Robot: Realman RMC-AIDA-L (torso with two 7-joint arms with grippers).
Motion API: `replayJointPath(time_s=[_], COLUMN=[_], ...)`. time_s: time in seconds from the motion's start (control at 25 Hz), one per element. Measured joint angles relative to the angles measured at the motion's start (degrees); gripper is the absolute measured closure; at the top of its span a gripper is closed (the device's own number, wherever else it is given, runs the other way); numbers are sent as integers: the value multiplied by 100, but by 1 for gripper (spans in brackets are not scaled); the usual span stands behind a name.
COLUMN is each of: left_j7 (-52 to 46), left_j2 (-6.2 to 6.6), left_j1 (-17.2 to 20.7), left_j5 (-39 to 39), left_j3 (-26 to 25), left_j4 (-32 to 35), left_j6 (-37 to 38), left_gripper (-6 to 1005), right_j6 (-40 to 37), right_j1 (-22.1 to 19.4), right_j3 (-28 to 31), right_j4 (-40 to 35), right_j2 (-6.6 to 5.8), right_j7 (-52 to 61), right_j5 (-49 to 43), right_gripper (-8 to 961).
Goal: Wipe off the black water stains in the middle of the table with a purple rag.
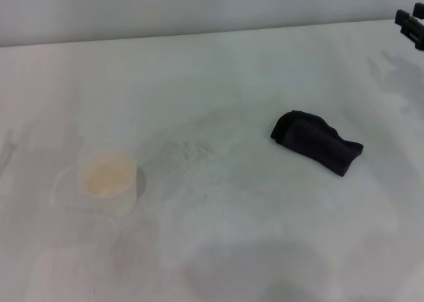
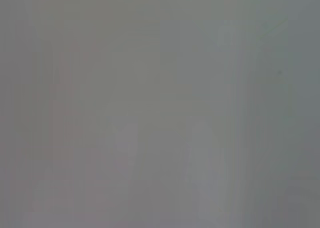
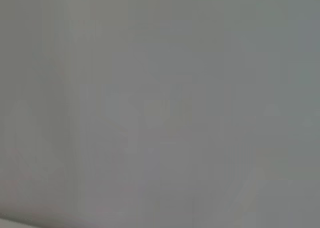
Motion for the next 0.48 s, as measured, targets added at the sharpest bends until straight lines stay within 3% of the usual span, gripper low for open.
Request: replayJointPath(time_s=[0.48], left_j7=[133], left_j2=[5], left_j1=[102], left_j5=[17], left_j3=[0], left_j4=[-9], left_j6=[-73], left_gripper=[124], right_j6=[1333], right_j1=[-234], right_j3=[18], right_j4=[-2225], right_j2=[17], right_j7=[-3720], right_j5=[3007], right_gripper=[564])
